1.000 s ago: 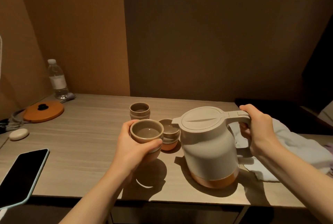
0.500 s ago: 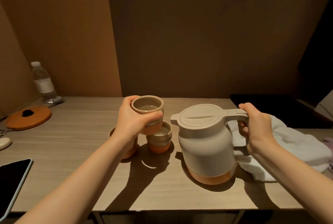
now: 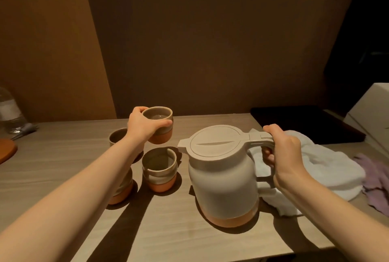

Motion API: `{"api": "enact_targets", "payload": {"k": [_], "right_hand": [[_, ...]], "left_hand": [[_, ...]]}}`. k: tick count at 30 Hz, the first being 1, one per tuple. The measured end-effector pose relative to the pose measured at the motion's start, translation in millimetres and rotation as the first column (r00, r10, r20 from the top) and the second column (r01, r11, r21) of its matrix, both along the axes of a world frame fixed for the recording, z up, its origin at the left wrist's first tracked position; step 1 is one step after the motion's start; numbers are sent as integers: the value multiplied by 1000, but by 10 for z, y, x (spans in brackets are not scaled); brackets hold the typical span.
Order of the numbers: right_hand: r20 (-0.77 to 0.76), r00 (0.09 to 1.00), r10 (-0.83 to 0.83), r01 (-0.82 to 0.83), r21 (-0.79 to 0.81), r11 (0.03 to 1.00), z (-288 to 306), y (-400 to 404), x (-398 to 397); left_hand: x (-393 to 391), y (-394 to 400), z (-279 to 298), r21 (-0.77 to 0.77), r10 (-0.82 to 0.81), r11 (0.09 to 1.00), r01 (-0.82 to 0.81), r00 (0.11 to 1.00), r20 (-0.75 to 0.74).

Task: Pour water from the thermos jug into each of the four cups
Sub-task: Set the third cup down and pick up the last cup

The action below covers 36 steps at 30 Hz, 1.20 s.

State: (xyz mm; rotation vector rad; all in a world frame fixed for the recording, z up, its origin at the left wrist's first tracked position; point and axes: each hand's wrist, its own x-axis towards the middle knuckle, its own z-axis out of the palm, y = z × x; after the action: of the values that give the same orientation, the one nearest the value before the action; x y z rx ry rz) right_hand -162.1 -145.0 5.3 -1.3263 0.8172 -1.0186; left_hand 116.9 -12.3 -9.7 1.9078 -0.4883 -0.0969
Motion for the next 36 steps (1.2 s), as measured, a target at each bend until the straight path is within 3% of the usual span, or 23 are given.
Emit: {"api": "enact_targets", "payload": {"k": [10,20,25,30,34,36], "right_hand": [[-4,1000,30,-30,18,999,-7,-26,-3],[-23,999,28,-27,20,999,-45,-56,-30],[-23,999,45,-44,11,999,-37,-30,-42],[-19,999,45,-45,9,999,-26,-8,-21],[-14,999,51,-51,14,999,-16,26,-9],[-9,998,61,-61,20,998,-14,46,3]], "left_hand": [[130,-228,-324,202,25,979,-1,993,-116],[120,-195,-241,464,-52,877,127,984,-171],[67,-160,-126,524,-114,835,169,984,-135],[109,83,16,380,-135,915,138,990,-34],[223,347,15,162,-18,987,-6,989,145],[283,467,-16,151,18,987,-54,973,230]]}}
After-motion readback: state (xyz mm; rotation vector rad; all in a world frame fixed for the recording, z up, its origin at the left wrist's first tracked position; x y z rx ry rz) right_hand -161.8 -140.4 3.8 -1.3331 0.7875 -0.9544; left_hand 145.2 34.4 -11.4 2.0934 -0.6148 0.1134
